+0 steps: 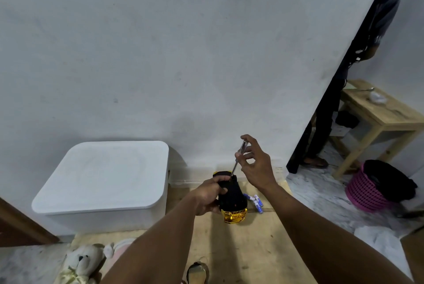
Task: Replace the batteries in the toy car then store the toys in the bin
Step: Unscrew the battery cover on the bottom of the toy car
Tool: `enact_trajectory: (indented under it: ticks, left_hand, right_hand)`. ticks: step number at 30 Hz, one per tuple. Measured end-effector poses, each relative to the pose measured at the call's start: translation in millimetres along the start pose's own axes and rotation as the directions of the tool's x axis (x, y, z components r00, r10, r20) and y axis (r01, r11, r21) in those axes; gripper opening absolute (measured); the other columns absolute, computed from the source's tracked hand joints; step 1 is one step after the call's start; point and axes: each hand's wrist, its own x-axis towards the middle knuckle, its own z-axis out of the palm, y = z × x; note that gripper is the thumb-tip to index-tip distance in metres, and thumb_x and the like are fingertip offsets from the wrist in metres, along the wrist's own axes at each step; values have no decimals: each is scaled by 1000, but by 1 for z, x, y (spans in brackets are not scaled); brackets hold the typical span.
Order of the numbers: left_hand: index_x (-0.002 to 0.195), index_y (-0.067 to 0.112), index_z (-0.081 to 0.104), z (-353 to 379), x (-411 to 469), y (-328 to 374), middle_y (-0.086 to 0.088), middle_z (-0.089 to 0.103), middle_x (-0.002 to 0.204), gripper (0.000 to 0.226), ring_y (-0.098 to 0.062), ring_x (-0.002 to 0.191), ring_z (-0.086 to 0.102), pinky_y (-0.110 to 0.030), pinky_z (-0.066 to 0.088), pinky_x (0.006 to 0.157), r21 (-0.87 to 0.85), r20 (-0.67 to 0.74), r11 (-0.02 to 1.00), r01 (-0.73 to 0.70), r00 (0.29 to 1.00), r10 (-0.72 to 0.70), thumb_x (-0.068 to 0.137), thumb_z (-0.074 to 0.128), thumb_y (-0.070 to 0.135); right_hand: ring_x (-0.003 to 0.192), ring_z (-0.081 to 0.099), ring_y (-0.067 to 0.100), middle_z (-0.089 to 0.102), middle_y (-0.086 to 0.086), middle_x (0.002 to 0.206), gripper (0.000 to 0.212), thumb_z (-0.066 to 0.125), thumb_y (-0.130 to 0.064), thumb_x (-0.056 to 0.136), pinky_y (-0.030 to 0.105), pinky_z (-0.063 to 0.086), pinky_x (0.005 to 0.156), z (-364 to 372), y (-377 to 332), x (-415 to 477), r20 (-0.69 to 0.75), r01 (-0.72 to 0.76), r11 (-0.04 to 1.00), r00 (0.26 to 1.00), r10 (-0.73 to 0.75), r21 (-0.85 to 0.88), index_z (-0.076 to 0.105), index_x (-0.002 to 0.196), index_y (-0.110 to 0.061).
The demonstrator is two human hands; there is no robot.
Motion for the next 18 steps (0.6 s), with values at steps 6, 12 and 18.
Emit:
enact_trajectory:
  ticks: [6,12,18]
  left_hand:
    - [130,27,55,2,-5,0,-8,55,124,46,-34,109,60,-35,57,52,25,0,1000,2,1000,-2,99,37,-3]
    - [129,27,55,1,-2,-2,-7,55,123,46,-36,114,59,-44,60,66,12,-1,1000,-1,1000,1,99,37,-3]
    - [130,25,56,-4,0,-4,-8,55,123,47,-36,114,59,-49,60,74,-31,4,1000,2,1000,-2,98,37,-4]
  right_hand:
    - [70,68,8,66,-9,80,27,72,-14,88,20,52,68,5,-7,5,-80,29,999,996,-26,35,63,109,-29]
    - [74,69,14,70,-3,88,33,60,-11,93,38,60,68,12,-7,4,-45,10,998,999,-7,68,60,119,-31]
    - [73,68,11,71,-4,82,33,75,-18,86,34,59,74,12,-11,2,-29,37,998,999,-35,57,63,112,-33]
